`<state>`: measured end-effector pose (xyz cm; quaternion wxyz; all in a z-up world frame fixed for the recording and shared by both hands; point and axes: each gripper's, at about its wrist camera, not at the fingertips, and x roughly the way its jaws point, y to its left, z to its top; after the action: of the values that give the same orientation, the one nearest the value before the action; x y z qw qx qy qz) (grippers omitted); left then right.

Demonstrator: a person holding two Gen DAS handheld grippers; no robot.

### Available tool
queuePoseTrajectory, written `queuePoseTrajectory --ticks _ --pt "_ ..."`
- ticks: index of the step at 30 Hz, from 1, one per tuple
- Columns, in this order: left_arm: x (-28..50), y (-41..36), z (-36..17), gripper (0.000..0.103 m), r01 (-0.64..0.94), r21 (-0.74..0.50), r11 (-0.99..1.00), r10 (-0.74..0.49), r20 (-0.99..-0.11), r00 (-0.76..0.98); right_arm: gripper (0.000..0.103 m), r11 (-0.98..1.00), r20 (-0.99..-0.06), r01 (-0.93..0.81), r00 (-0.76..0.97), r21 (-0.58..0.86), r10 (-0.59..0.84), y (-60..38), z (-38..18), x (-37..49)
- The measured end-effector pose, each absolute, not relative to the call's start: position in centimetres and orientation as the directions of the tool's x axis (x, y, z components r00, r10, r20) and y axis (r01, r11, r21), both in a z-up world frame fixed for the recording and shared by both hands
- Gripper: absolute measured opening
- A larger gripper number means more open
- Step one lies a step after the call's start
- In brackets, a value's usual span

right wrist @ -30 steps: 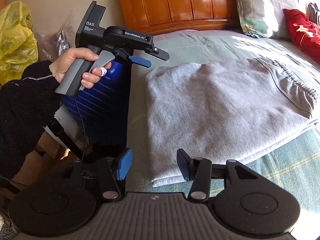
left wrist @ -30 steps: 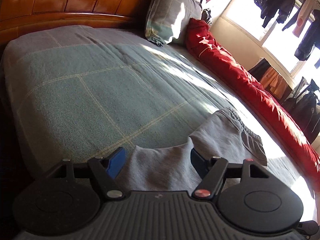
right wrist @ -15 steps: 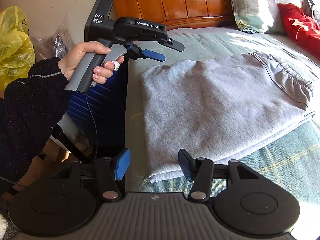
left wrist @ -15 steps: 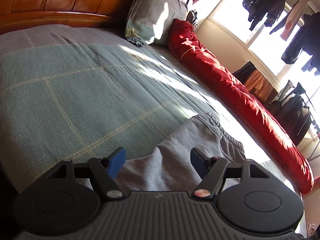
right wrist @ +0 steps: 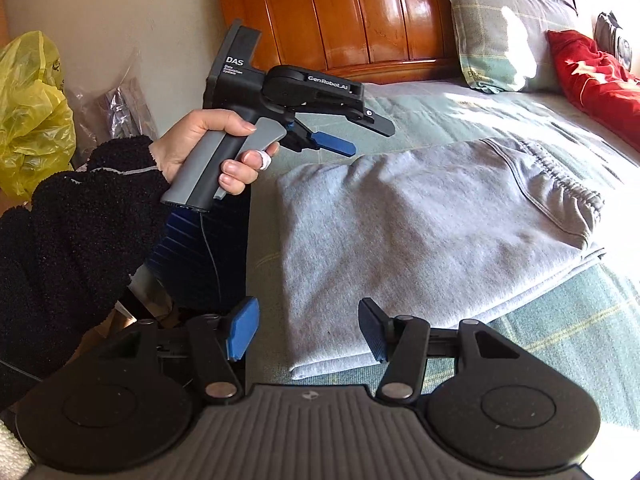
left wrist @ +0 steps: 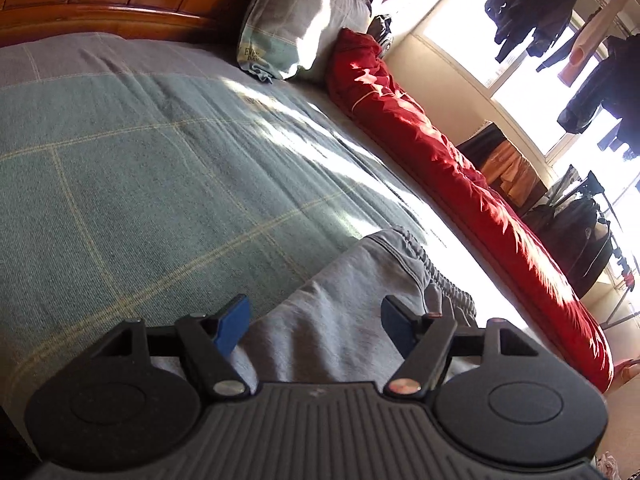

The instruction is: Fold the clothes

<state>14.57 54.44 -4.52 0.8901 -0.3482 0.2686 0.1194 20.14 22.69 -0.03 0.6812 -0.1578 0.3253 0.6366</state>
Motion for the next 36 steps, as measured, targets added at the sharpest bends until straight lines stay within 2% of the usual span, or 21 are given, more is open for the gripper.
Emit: queuePoseTrajectory --ticks 6,10,14,18,21,28,33,36 --pt "14.4 52.6 -4.9 0.072 -0.355 -0.560 0.748 -0.055 -0.586 0.808 0.064 0.214 -0.617 -0.965 0.079 0.149 0.783 25.0 -0.9 23.7" --pt "15.3 51.3 -5.0 0.072 -0.315 -0.562 0.765 -0.087 -0.575 0.813 0.065 0.281 -0.675 -0.943 0.092 0.177 0.732 26.8 -3.3 26.4" --pt "16.7 50.8 -4.8 0.074 -0.305 -0.534 0.789 -0.070 -0.571 0.818 0.067 0.308 -0.691 -0.933 0.099 0.185 0.716 25.3 -3.5 26.8" --pt "18.7 51.3 -5.9 0.073 -0.385 -0.510 0.769 -0.040 -0.640 0.767 0.068 0.326 -0.707 -0.934 0.132 0.147 0.695 22.9 -2.0 25.6" --pt "17.9 49.7 -5.0 0.073 -0.356 -0.485 0.799 -0.034 -0.628 0.777 0.071 0.337 -0.718 -0.934 0.157 0.114 0.678 21.2 -0.8 24.6" --pt "12.3 40.8 -1.1 0.076 -0.160 -0.350 0.923 -0.088 -0.596 0.798 0.085 0.454 -0.724 -0.885 0.243 0.107 0.645 15.1 1.8 22.7" --pt "9.2 34.1 -2.7 0.077 -0.063 -0.238 0.969 -0.105 -0.633 0.767 0.093 0.545 -0.724 -0.828 0.296 0.131 0.623 10.1 2.0 21.4" --pt "8.6 32.1 -4.7 0.077 -0.065 -0.222 0.973 -0.104 -0.672 0.734 0.094 0.601 -0.724 -0.783 0.322 0.159 0.610 7.6 1.6 20.7"
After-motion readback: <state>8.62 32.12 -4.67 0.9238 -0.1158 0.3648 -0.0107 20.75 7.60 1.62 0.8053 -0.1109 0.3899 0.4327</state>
